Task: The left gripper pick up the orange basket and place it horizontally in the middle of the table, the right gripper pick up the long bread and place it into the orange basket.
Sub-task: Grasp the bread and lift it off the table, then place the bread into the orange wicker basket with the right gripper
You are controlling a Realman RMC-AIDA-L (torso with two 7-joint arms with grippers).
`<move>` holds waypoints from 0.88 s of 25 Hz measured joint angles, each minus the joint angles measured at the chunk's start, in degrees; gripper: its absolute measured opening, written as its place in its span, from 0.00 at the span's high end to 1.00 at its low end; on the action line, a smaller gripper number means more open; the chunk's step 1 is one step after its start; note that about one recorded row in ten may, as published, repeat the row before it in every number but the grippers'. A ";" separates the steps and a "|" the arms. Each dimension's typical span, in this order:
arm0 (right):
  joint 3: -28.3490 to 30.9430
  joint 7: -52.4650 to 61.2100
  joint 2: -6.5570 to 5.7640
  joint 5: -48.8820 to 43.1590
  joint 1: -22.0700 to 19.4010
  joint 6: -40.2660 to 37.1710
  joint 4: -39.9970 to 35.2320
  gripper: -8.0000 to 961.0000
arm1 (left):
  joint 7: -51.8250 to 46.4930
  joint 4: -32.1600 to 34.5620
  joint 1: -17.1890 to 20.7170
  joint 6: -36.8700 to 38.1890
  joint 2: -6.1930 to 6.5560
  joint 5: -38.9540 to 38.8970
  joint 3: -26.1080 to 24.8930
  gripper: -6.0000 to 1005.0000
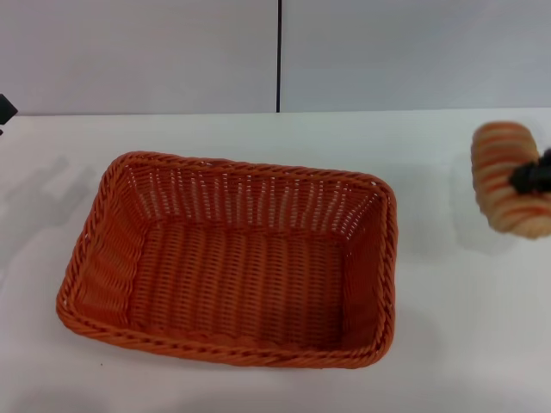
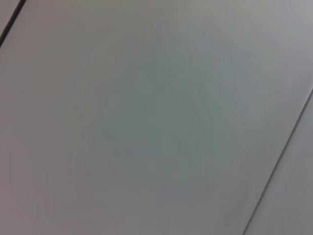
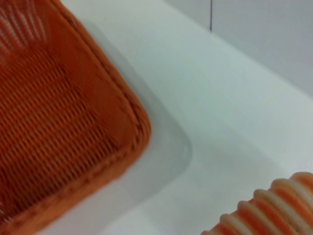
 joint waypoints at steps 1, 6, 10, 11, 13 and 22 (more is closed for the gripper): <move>0.04 0.55 -0.04 1.23 -0.05 -1.41 -2.30 0.93 | -0.04 -0.11 -0.16 0.06 -0.02 0.00 -0.01 0.46; -1.90 3.29 0.07 6.66 0.06 -6.05 -13.48 0.94 | -0.08 -1.29 -0.79 0.38 -0.09 0.00 -0.01 0.46; -3.63 4.33 -0.09 15.78 1.32 -8.40 -15.65 0.94 | -0.08 -1.35 -0.90 0.42 -0.09 0.00 -0.01 0.46; -4.60 4.34 -0.09 18.14 1.68 -8.42 -14.78 0.94 | -0.08 -1.37 -0.93 0.44 -0.09 0.00 -0.01 0.46; -6.97 4.33 -0.03 22.34 2.37 -8.12 -12.15 0.94 | -0.08 -1.42 -1.00 0.54 -0.09 0.00 0.02 0.46; -12.72 -3.01 -0.03 29.43 5.57 -3.25 4.98 0.94 | -0.12 -1.53 -0.25 1.44 -0.09 0.00 -0.01 0.46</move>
